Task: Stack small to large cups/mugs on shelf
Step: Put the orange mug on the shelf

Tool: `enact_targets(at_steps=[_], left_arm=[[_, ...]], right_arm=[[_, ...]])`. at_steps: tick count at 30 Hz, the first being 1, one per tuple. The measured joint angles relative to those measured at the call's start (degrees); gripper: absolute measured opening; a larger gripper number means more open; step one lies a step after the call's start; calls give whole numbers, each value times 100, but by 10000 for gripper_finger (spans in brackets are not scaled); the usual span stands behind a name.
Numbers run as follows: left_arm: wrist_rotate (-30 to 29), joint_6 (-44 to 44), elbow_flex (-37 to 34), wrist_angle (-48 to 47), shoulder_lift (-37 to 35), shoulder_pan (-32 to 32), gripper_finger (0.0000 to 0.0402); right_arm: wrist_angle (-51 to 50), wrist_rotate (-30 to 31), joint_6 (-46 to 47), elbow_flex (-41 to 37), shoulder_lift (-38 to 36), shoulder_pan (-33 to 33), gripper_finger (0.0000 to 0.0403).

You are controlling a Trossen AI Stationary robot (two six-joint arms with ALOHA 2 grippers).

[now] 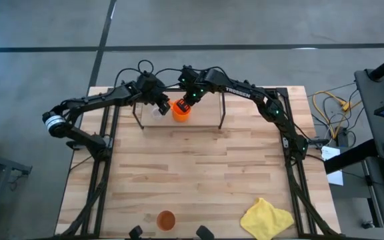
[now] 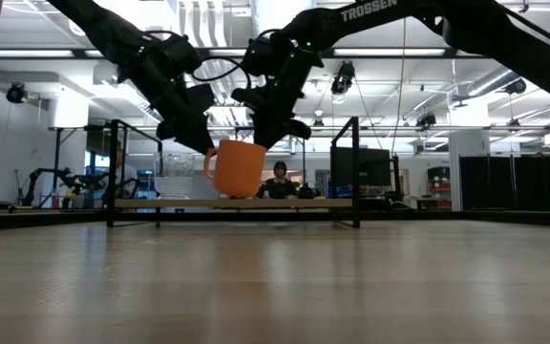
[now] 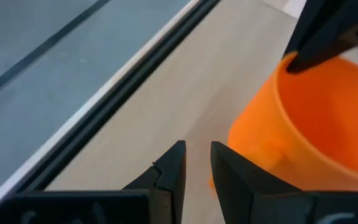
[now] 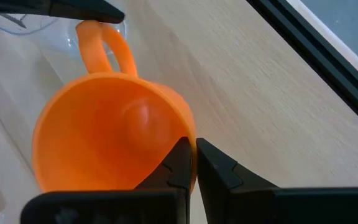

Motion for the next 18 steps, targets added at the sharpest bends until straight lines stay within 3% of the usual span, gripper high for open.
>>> enact_targets(at_steps=[18], left_arm=[[-422, 44, 6, 161, 0, 18, 61]], right_arm=[[54, 213, -43, 2, 0, -4, 13]])
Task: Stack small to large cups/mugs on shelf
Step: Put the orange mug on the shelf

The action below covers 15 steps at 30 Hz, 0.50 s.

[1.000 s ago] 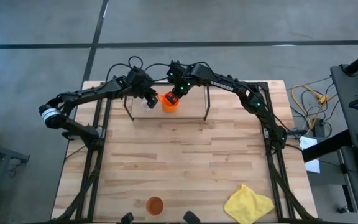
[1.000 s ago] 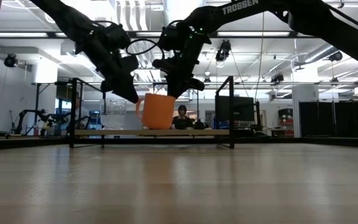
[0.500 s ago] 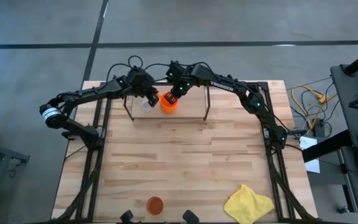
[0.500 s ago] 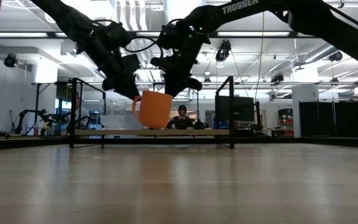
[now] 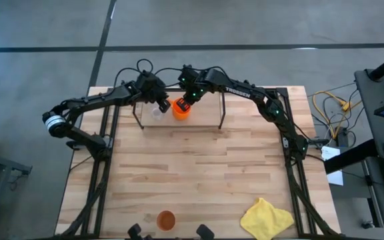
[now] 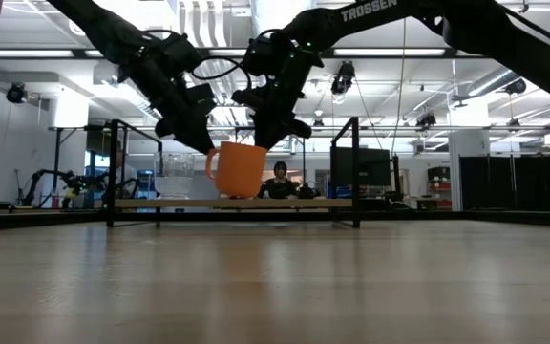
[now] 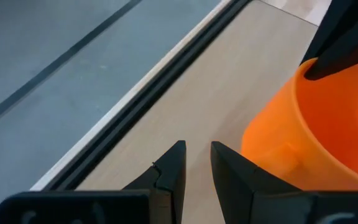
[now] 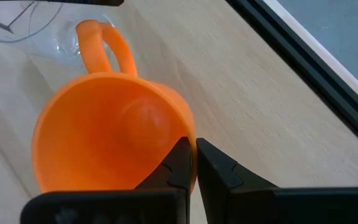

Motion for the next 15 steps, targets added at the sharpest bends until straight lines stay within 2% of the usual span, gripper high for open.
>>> enact_targets(at_steps=[15], left_arm=[[8, -39, 206, 315, -7, -2, 61]], right_arm=[[3, -18, 47, -178, -2, -2, 13]])
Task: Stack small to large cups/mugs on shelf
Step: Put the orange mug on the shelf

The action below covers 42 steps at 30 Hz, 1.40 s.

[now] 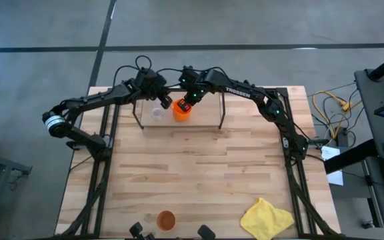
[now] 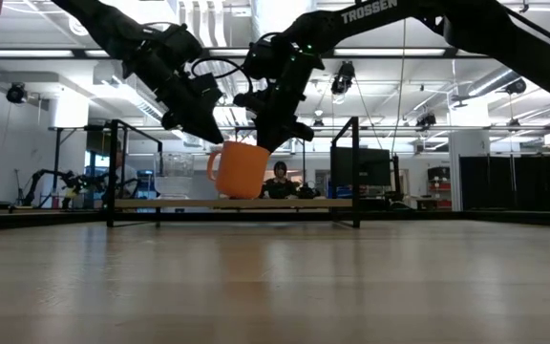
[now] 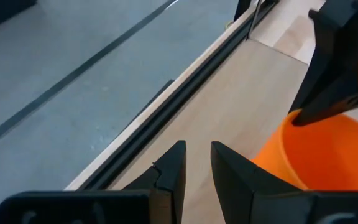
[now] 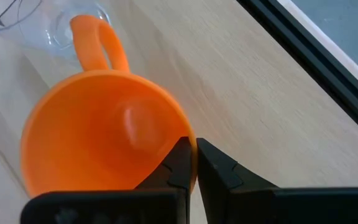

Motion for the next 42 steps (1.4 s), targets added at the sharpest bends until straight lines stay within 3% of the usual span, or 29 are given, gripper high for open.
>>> enact_targets(at_steps=[16, 28, 42], left_arm=[[18, 0, 12, -7, 0, -2, 61], [20, -1, 10, -9, 0, -2, 61], [32, -4, 6, 47, -6, 0, 61]], right_arm=[[17, -7, -54, -6, 0, -9, 14], [20, -4, -110, -8, 9, -8, 66], [137, 15, -44, 196, 9, 17, 72]])
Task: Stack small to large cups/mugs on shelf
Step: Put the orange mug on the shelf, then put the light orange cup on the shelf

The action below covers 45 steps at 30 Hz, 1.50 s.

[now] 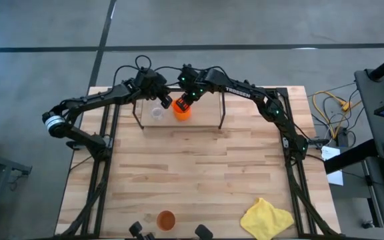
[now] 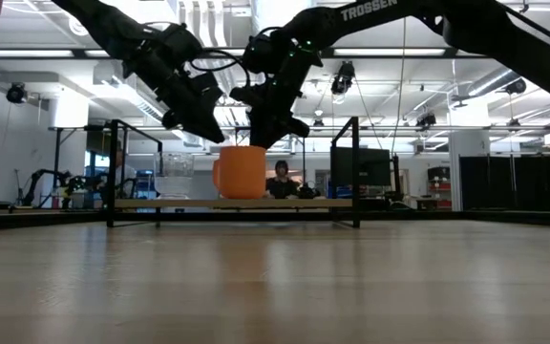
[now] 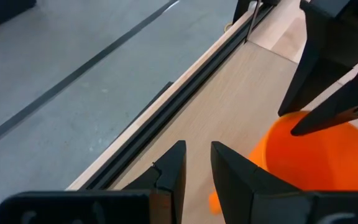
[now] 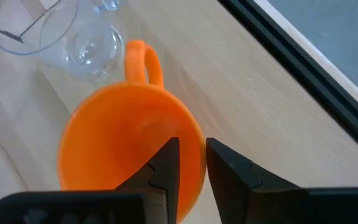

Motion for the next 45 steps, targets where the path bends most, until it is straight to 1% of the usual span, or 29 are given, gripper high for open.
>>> enact_targets(at_steps=[4, 9, 13, 16, 22, 24, 27, 31, 34, 38, 40, 45], left_arm=[[2, 0, -2, 31, -115, 0, 61], [2, 0, -2, 23, -395, 0, 61], [22, -2, -2, -46, -849, -2, 61], [309, -30, -2, -334, -1305, -10, 61], [987, -860, -6, -1255, -2338, -25, 61], [1146, -995, -7, -1514, -2629, -52, 61], [1228, -1147, -7, -1875, -2961, -108, 61], [1307, -1721, -71, -2194, -3245, -249, 61], [1565, -1845, -153, -2336, -3367, -462, 61], [1929, -2005, -190, -2556, -3390, -905, 61], [2085, -2008, -190, -2656, -3391, -1192, 61], [2129, -1876, -187, -2718, -3381, -2132, 61]], right_arm=[[-186, -16, 44, 124, 2, 2, 76], [-528, -24, -50, 479, -41, 50, 75], [-649, -28, -37, 459, -320, 65, 71], [-1167, -42, 43, 465, -552, 101, 69], [-2210, -24, 302, 465, -880, 428, 68], [-2345, -22, 354, 465, -940, 576, 68], [-2353, -15, 354, 465, -946, 814, 68], [-2350, -20, 522, 465, -921, 1163, 68], [-2356, -19, 650, 465, -870, 1424, 68], [-2359, -16, 692, 463, -866, 1830, 68], [-2358, -20, 691, 463, -868, 2062, 68], [-2362, -20, 693, 463, -869, 2589, 68]])
